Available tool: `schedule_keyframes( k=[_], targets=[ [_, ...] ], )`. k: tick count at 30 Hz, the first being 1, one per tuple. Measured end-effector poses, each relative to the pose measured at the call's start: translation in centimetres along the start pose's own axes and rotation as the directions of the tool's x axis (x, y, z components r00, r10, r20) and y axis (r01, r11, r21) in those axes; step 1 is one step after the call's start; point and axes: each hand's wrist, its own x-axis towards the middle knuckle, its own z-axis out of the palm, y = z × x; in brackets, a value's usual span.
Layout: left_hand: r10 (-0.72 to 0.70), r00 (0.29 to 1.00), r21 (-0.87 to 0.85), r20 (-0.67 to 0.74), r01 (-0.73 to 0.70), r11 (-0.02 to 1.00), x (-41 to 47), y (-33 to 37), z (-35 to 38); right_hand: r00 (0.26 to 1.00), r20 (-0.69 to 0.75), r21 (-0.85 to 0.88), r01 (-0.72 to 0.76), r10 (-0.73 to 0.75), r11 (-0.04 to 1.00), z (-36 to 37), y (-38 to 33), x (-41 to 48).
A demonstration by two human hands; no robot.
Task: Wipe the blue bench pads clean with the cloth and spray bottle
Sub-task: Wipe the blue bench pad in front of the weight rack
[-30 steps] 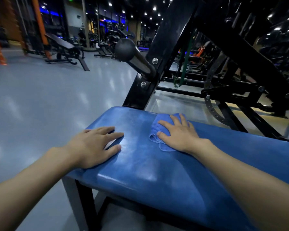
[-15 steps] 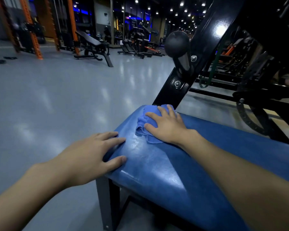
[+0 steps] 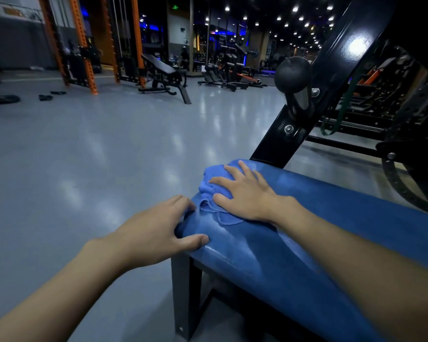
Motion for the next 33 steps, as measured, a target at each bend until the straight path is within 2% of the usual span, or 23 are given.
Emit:
schedule_keyframes(
  k=[3, 15, 21, 25, 30, 33],
  targets=[
    [0.014, 1.0, 0.004, 0.015, -0.014, 1.0, -0.1, -0.2, 0.1, 1.0, 0.027, -0.045, -0.001, 0.002, 0.999, -0.6, -0.3, -0.1],
    [-0.002, 1.0, -0.022, 0.022, 0.002, 1.0, 0.8, 0.5, 0.5, 0.998, -0.045, 0.008, -0.054, 0.054, 0.999, 0.4, 0.3, -1.4],
    [0.021, 0.999, 0.08, 0.026, -0.023, 0.997, 1.6, 1.8, 1.0, 0.992, -0.074, 0.032, -0.102, 0.104, 0.994, 0.2, 2.9, -5.2],
    [0.05, 0.994, 0.163, 0.096, -0.065, 0.985, 2.2, 4.1, 1.2, 0.985, -0.059, 0.035, -0.158, 0.16, 0.987, 0.0, 4.6, -7.4],
    [0.07, 0.991, 0.227, 0.116, -0.095, 0.969, 3.2, 6.2, 2.2, 0.971, -0.084, -0.004, -0.224, 0.223, 0.975, 0.0, 6.5, -10.0],
    [0.072, 0.985, 0.24, 0.154, -0.108, 0.965, 3.7, 6.9, 2.6, 0.962, -0.049, -0.053, -0.271, 0.269, 0.961, -0.4, 7.1, -11.2]
  ],
)
